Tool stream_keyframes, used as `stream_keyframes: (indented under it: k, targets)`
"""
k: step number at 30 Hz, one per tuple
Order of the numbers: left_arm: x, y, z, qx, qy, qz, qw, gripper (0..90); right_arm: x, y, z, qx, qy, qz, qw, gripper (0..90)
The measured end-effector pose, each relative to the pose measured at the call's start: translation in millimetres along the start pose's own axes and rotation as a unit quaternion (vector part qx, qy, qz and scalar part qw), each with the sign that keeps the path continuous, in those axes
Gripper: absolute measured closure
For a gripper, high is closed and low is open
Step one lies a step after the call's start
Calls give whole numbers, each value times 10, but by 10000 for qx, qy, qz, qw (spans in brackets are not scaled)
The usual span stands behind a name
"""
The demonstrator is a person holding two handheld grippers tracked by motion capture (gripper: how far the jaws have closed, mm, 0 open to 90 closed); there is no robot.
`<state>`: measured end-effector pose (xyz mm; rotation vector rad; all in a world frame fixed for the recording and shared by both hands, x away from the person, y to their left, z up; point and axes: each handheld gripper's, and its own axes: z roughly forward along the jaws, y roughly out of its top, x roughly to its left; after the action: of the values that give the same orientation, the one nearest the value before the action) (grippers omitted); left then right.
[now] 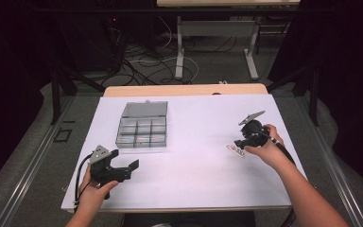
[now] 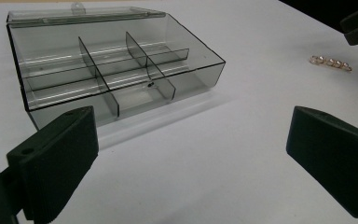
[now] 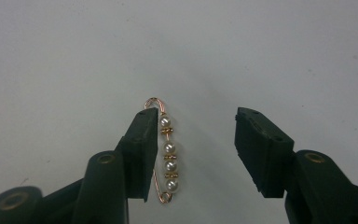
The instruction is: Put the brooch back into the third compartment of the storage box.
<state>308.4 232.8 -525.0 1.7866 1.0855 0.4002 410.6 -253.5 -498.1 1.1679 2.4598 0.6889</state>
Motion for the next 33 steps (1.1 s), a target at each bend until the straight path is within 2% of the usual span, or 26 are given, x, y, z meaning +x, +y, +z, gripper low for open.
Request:
stream_keyframes:
  k: [2,3,7,8,13,15,17,19,21,22,24,26,27,30,31,32,33]
  targets:
    - [-10,2,-2,10,-27,9,10000,27,0,2,27,43,33,17,10000,519]
    - [-15,2,-3,6,-26,33,10000,27,9,3,33,112,20,103,9999,532]
    - [-33,5,1,17,-25,43,10000,27,2,3,71,68,134,86,9999,561]
    - [-34,10,-4,47,-43,56,10000,32,10,12,82,189,122,139,9996,585]
    - [-36,8,-1,32,-15,100,9999,33,5,12,116,254,152,108,9995,601]
    - [-32,-1,9,51,-40,66,10000,33,4,16,132,397,152,99,9990,607]
    - [-27,-5,10,73,-49,54,9999,33,2,15,157,354,157,59,9992,628]
    - [-24,-8,14,49,-54,35,10000,33,1,21,173,428,220,152,9987,633]
    - [-17,-6,8,72,-87,22,9999,33,0,15,201,353,226,172,9990,639]
    - [-17,-7,6,83,-80,18,9999,33,-7,23,192,464,195,121,9987,637]
    - [-17,-8,6,84,-78,20,9999,33,-9,26,208,473,167,199,9985,647]
    - [-16,-8,6,87,-86,17,9999,33,6,22,217,459,278,323,9980,651]
    - [-16,-8,7,88,-84,15,9999,33,-2,17,240,390,279,262,9985,656]
    - [-17,-7,8,92,-93,16,9999,33,7,17,253,445,287,334,9980,662]
    - [-17,-7,8,95,-96,13,9999,33,14,27,253,571,325,327,9973,670]
    - [-17,-8,8,111,-97,10,9999,33,17,28,263,539,331,361,9973,675]
    - [-17,-8,8,111,-97,10,9999,33,21,48,240,796,258,371,9958,682]
